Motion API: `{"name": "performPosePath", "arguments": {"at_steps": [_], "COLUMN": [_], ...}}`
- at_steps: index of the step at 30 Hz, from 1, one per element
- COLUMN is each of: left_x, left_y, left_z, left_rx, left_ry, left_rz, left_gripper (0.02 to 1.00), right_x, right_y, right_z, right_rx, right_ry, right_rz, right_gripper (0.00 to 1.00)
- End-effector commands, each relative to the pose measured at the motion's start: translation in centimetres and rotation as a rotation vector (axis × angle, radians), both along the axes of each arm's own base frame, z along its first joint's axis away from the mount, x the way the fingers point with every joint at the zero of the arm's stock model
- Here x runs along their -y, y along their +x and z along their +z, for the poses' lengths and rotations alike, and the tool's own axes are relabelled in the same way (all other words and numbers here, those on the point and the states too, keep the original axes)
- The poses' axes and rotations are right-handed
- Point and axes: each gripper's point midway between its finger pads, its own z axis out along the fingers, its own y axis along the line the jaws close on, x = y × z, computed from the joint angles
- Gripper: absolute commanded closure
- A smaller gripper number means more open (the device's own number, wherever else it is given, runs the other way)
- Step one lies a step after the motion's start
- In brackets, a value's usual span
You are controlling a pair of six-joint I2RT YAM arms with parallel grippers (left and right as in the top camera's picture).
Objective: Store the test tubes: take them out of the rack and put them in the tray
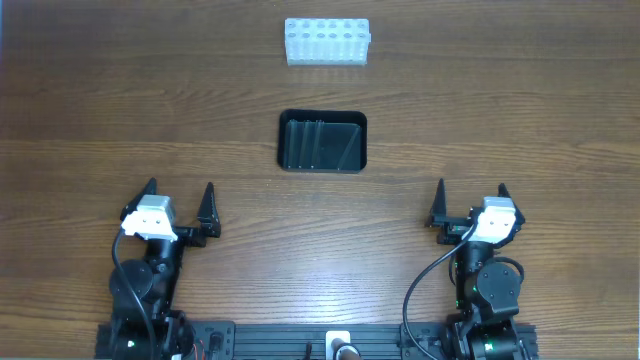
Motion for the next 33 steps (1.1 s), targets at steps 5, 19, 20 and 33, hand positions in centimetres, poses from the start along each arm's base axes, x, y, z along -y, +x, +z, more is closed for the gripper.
{"name": "performPosePath", "arguments": {"at_steps": [5, 19, 20, 33], "left_x": [0.1, 0.1, 0.1, 0.1], "left_y": [0.0, 0.0, 0.0, 0.0], "left_z": [-0.2, -0.2, -0.2, -0.2], "left_rx": [0.001, 0.001, 0.001, 0.001], "left_ry": [0.015, 0.015, 0.015, 0.015], "left_rz": [-0.009, -0.009, -0.009, -0.009], "left_gripper": [0.018, 0.018, 0.018, 0.018], "right_x": [1.2, 1.1, 1.1, 1.1], "right_y": [-0.1, 0.0, 0.0, 0.0], "right_z": [0.0, -0.3, -0.4, -0.4], "right_rx": [0.000, -0.010, -0.012, -0.013], "right_ry": [-0.047, -0.042, -0.042, -0.043], "right_rz": [-0.049, -0.012, -0.012, -0.013], "right_gripper": [0.009, 0.007, 0.007, 0.007]}}
